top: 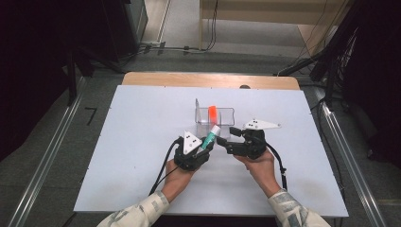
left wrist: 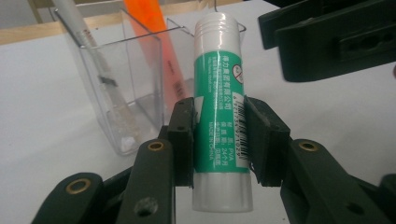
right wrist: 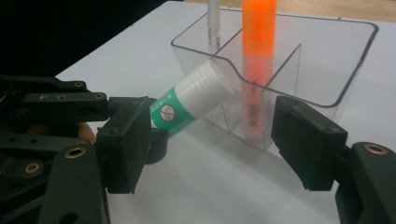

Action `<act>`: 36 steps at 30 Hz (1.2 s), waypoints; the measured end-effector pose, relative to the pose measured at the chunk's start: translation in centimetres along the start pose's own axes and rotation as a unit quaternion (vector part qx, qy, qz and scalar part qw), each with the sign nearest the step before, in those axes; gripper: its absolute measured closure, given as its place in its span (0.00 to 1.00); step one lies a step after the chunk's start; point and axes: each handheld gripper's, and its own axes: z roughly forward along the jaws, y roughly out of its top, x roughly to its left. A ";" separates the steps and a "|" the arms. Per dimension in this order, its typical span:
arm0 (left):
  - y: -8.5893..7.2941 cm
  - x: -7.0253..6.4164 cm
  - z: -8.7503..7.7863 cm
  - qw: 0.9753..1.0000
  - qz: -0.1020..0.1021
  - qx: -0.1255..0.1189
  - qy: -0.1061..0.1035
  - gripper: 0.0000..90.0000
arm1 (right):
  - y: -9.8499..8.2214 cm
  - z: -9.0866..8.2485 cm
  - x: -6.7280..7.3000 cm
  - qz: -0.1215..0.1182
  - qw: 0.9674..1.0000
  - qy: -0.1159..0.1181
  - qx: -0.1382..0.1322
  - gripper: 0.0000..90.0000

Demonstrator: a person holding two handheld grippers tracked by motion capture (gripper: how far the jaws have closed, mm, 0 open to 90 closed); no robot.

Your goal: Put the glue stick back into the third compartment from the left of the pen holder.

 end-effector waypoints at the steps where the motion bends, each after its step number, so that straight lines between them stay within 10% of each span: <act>1: 0.0 -0.1 0.0 1.000 0.001 0.000 -0.001 0.73 | 0.0 0.1 0.1 0.003 1.000 0.003 0.001 0.30; 19: 0.1 -1.2 0.1 1.000 0.007 -0.017 -0.010 0.73 | 0.0 1.3 0.3 0.048 0.998 0.045 0.007 0.35; 36: -0.1 -1.5 0.3 1.000 0.008 -0.007 -0.017 0.73 | 0.0 1.3 0.2 0.062 0.996 0.059 0.007 0.61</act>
